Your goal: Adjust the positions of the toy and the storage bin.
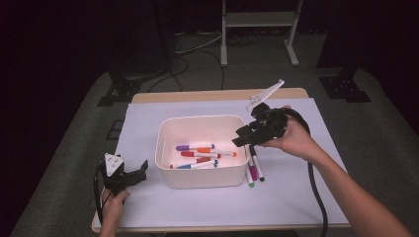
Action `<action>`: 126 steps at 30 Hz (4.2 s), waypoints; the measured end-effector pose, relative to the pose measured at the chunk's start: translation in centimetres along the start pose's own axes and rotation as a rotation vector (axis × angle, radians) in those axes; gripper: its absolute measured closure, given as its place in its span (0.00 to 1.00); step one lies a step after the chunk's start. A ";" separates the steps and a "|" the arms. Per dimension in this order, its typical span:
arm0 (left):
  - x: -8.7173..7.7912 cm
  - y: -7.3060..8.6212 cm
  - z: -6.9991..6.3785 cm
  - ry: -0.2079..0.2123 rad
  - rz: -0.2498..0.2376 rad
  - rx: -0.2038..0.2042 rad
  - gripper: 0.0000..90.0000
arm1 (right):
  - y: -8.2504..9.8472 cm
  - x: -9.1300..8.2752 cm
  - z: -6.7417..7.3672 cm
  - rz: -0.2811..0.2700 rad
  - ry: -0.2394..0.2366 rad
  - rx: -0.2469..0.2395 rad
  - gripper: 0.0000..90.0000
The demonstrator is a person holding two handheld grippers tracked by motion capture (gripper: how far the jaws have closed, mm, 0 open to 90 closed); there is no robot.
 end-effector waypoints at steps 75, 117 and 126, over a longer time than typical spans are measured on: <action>0.0 0.0 0.0 -0.002 -0.002 0.004 0.00 | 18.3 5.4 -9.5 0.168 0.365 0.380 0.61; 0.0 0.0 0.0 -0.001 -0.002 0.002 0.00 | 15.8 -0.5 -5.9 0.015 0.290 0.371 0.84; 0.0 0.0 0.0 -0.002 -0.002 0.003 0.00 | 11.1 -3.8 -2.8 -0.057 0.230 0.288 0.84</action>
Point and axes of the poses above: each handheld gripper's, and its own axes: x roughly forward along the jaws, y roughly out of its underside, z roughly to its left, the point moved 4 cm from there along x, roughly forward along the jaws, and after that the axes turned 3 degrees about y, right-handed, at the moved point
